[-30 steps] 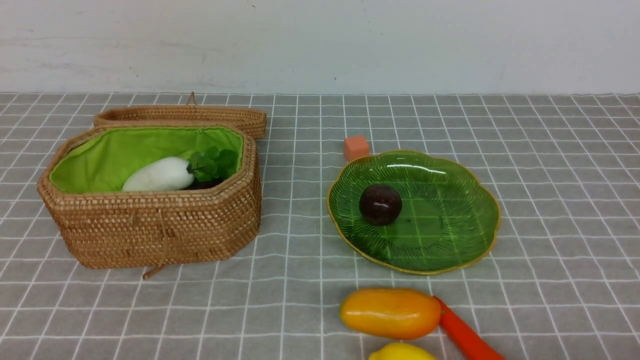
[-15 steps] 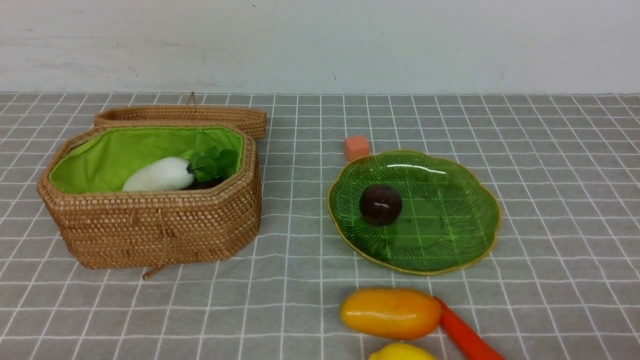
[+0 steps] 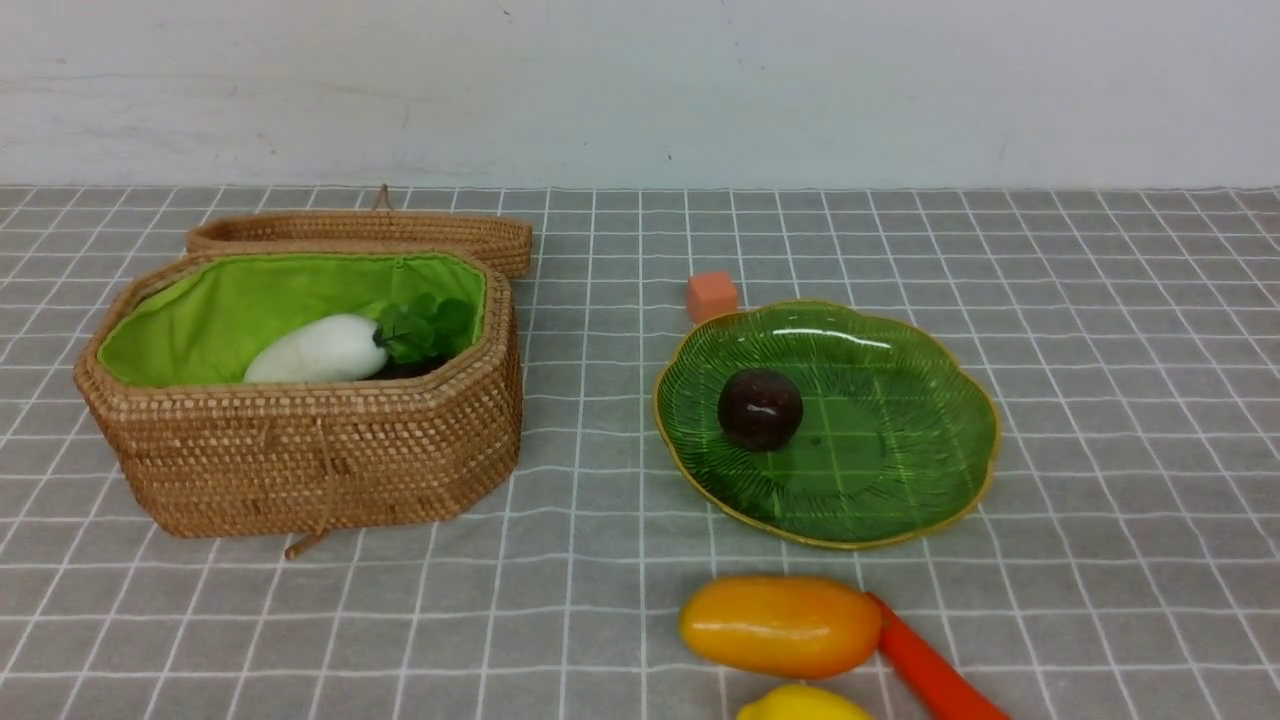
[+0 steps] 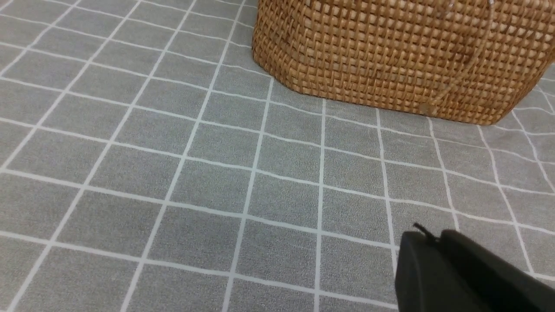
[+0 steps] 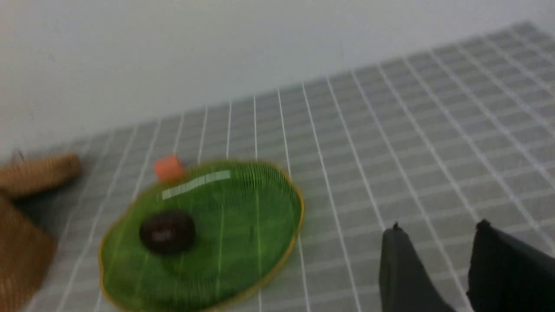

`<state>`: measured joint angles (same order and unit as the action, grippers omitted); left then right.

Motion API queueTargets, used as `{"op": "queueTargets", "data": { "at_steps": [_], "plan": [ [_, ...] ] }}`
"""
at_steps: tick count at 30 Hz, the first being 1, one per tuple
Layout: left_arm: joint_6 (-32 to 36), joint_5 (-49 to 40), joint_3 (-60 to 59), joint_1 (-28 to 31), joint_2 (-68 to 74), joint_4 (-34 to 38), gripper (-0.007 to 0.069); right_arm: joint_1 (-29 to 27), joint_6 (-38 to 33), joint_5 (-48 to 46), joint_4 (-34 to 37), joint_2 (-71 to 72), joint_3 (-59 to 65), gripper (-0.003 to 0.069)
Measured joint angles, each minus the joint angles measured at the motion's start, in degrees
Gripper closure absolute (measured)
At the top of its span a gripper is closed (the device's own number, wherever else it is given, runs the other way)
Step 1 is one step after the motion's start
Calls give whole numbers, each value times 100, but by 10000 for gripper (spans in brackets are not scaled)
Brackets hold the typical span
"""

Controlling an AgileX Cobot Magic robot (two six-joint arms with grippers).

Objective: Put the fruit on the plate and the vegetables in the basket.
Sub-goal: Use the right arm to grab a lemon and put it into the right plate

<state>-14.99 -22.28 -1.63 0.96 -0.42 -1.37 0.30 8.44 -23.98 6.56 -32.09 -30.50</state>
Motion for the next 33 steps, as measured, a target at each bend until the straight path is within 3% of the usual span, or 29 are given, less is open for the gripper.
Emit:
{"op": "queueTargets", "data": {
  "at_steps": [5, 6, 9, 15, 24, 29, 33],
  "plan": [
    [0, 0, 0, -255, 0, 0, 577, 470, -1364, -1303, 635, -1083, -478, 417],
    [0, 0, 0, -436, 0, 0, 575, 761, -1866, -1613, 849, -1513, -761, 412],
    [0, 0, 0, -490, 0, 0, 573, 1411, -2396, -1969, 1198, -2286, -1390, 390],
    [0, 0, 0, -177, 0, 0, 566, 2753, -2597, -2476, 1176, -3636, -2105, 268],
    [0, 0, 0, -168, 0, 0, 554, 3950, -2614, -2118, 815, -5075, -2232, -12],
    [0, 0, 0, -168, 0, 0, 552, 4009, -2614, -1750, 403, -5756, -2261, -8],
    [0, 0, 0, -168, 0, 0, 547, 4010, -2685, -1646, 362, -6092, -2273, 47]
  ]
}}
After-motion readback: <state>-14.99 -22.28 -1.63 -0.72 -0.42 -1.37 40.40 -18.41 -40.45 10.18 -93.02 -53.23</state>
